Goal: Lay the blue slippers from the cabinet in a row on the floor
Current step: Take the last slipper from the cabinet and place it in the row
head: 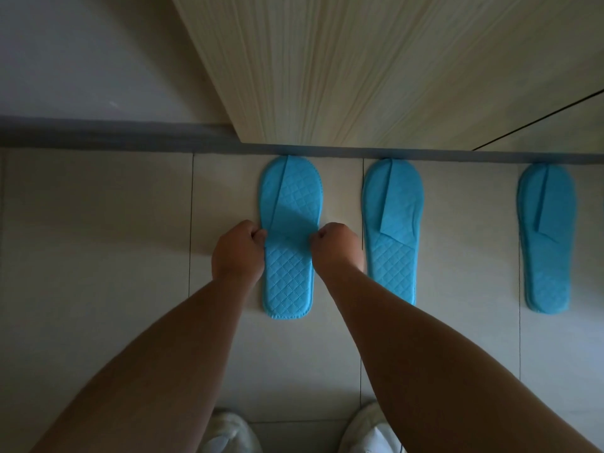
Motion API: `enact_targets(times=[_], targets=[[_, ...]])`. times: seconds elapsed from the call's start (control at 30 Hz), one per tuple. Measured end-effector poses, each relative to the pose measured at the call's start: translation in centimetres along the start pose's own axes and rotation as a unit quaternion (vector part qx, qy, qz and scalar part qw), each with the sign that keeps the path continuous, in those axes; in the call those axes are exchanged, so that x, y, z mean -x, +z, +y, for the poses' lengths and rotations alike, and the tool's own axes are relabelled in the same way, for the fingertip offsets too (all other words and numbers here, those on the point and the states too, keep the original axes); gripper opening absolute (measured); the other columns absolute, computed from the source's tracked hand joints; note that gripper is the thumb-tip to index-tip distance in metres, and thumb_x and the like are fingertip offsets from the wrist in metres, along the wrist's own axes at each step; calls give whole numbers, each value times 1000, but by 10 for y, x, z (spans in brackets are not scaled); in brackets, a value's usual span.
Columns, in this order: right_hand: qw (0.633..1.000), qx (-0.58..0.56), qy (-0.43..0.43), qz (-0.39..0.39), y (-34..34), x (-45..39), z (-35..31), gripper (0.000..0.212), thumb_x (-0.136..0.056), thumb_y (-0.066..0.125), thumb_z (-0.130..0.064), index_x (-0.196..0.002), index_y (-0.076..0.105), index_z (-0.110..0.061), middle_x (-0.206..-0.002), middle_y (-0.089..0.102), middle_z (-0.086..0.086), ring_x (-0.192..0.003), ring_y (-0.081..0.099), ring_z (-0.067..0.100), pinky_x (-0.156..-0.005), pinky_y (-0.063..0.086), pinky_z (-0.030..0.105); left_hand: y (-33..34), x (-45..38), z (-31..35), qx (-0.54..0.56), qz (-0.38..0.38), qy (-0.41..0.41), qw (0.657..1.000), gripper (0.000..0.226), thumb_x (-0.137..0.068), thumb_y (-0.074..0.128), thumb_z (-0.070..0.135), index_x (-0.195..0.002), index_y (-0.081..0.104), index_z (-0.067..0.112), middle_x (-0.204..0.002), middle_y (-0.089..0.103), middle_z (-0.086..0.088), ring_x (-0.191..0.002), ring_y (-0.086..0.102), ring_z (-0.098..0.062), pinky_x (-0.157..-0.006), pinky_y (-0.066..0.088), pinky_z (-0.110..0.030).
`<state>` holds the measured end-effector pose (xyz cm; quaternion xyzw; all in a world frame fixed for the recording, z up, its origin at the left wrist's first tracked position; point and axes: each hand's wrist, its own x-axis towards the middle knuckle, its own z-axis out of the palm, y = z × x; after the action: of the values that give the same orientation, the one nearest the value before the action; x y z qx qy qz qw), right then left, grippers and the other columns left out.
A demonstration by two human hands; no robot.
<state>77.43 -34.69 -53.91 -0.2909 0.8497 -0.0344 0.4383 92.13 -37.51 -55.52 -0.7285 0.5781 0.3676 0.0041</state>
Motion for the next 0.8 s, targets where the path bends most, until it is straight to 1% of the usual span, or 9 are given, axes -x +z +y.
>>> enact_targets(times=[0.1,0.17,0.3,0.37,0.5,0.57,0.67,0.73,0.8], targets=[[1000,8,-4,1,-1,-1,0,19,-92,48,-20,-84,63,-12,-70,58,1,-61,55,20,-49,36,25,0,-1,2,-3,5,5,1000,24,-95,49,29,-88,63,11,-78,63,-4,-75,58,-25,-66,45,-34],[1000,14,-5,4,0,-1,0,19,-93,48,-21,-85,62,-12,-71,57,0,-61,54,19,-50,37,26,0,0,2,-4,7,9,1000,24,-96,49,29,-88,63,12,-80,65,-6,-76,59,-26,-68,48,-36],[1000,24,-1,13,2,-2,-1,19,-94,48,-22,-85,62,-13,-71,58,0,-58,52,17,-48,35,25,0,0,3,-12,2,12,1000,24,-97,47,29,-88,60,12,-78,63,-5,-75,59,-26,-66,47,-36],[1000,25,4,15,1,-2,-2,18,-94,49,-23,-86,62,-14,-72,60,1,-59,54,17,-48,36,24,-1,1,4,-17,-1,12,1000,24,-97,46,29,-90,60,11,-78,61,-5,-76,59,-26,-65,44,-34],[999,24,4,21,1,-1,-2,16,-92,52,-25,-87,63,-15,-75,63,1,-65,61,20,-52,44,27,-2,1,5,-16,-8,13,1000,23,-97,47,28,-91,60,11,-83,64,-9,-79,60,-29,-69,47,-37],[999,28,5,21,1,0,-2,16,-92,52,-25,-87,63,-15,-74,63,1,-64,60,19,-51,42,26,-3,1,5,-16,-12,15,1000,23,-98,46,28,-94,60,11,-85,65,-9,-80,60,-29,-70,48,-37],[999,31,12,15,-1,-1,-4,15,-92,52,-23,-86,62,-14,-73,62,1,-61,59,18,-48,38,25,-4,1,5,-29,-18,21,999,24,-99,44,27,-97,60,10,-86,64,-8,-80,58,-27,-69,44,-34],[1000,27,14,6,-2,-2,-6,14,-91,51,-21,-86,62,-14,-74,63,2,-62,59,19,-48,38,25,-5,0,5,-37,-27,27,999,24,-99,43,27,-100,59,9,-90,65,-10,-84,60,-29,-70,43,-34],[999,34,17,3,-6,3,-8,12,-91,50,-19,-83,58,-15,-74,62,2,-61,58,18,-47,38,25,-8,4,7,-42,-40,25,998,27,-100,42,28,-105,57,6,-97,65,-13,-91,61,-32,-73,45,-36]])
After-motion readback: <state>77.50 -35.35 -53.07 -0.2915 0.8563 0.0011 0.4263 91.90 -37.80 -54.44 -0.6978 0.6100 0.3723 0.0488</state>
